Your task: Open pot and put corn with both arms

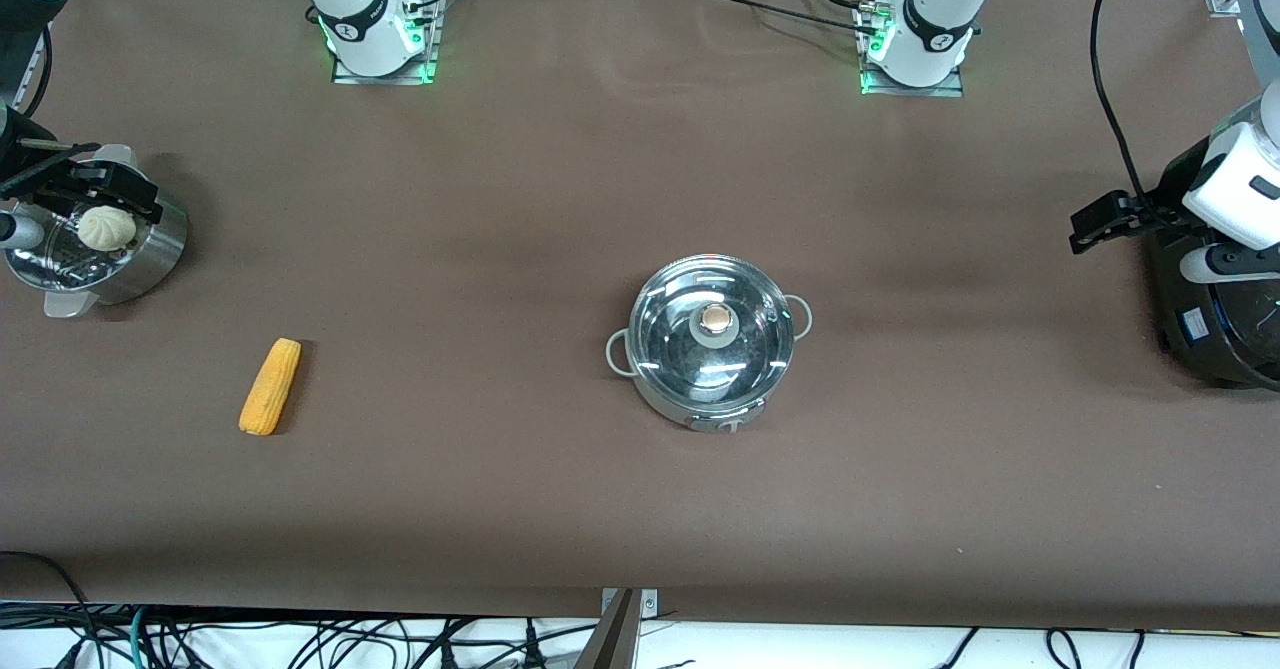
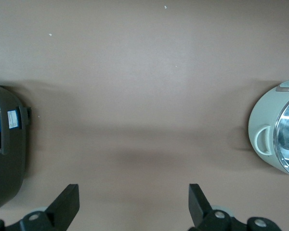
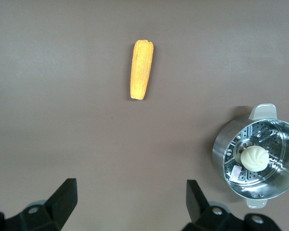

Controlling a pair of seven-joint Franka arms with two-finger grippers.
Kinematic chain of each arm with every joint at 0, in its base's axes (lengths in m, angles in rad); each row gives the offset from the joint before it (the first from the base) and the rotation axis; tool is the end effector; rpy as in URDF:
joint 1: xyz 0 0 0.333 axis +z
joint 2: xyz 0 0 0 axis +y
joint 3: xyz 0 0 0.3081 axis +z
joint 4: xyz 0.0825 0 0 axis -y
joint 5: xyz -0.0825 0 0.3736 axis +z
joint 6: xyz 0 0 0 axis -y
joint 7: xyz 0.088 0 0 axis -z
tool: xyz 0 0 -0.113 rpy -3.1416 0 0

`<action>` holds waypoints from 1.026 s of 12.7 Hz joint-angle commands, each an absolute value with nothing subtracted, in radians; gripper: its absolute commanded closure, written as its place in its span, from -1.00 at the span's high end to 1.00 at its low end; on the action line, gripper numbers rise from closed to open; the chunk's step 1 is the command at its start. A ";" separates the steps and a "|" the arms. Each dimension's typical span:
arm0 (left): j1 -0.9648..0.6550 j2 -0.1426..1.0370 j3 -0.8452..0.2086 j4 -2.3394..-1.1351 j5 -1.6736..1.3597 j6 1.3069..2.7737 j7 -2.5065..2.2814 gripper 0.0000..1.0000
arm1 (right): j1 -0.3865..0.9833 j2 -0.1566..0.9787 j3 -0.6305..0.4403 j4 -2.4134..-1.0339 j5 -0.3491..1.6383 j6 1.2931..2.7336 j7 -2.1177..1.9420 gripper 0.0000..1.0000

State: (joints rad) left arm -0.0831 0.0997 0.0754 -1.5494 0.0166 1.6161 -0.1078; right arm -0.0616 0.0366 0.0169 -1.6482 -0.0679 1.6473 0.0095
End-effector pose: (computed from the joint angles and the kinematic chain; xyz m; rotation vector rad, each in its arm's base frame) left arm 0.5758 -0.0046 0.5687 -3.1115 -0.1539 0.0487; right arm 0.5571 -0.0323 0.5614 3.0738 -0.0734 -0.0595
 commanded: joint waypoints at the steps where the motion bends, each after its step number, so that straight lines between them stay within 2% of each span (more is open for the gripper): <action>1: -0.069 0.094 0.081 -1.529 -0.005 1.608 -0.078 1.00 | -0.078 0.048 0.028 -1.624 -0.048 1.640 -0.011 1.00; 13: -0.069 0.097 0.081 -1.520 0.008 1.608 -0.089 1.00 | -0.078 0.054 0.028 -1.623 -0.048 1.640 -0.011 1.00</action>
